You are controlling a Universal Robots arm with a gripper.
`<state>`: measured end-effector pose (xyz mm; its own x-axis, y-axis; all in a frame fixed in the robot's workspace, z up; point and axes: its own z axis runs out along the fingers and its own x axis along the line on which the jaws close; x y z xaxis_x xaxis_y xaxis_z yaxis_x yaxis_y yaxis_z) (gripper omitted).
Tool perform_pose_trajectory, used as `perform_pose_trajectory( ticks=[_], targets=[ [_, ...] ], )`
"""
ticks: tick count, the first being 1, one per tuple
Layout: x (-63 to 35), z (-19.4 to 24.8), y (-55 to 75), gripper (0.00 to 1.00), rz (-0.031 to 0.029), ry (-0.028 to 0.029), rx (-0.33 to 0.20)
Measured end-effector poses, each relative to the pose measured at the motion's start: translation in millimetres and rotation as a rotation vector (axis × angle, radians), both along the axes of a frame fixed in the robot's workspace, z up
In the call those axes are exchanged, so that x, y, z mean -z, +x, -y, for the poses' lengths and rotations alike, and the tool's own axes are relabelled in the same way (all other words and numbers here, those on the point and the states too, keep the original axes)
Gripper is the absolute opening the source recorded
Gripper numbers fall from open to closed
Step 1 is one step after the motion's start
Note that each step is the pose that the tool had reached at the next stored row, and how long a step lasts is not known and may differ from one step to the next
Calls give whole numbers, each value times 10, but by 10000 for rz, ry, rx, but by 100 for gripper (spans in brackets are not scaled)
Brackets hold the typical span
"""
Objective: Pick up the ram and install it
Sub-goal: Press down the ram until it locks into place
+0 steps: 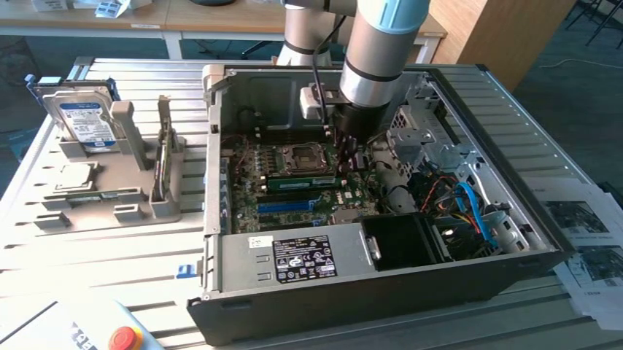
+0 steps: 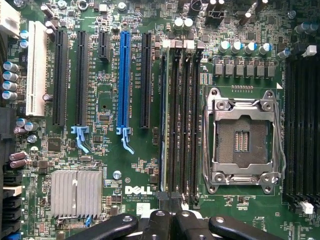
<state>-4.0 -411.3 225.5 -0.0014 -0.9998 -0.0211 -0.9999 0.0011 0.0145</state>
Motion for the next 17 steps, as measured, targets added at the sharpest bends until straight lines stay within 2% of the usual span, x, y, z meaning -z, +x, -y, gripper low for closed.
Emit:
perform_pose_trajectory(
  ticks=[17],
  targets=[
    [24, 3, 0, 10, 0, 2, 0]
  ],
)
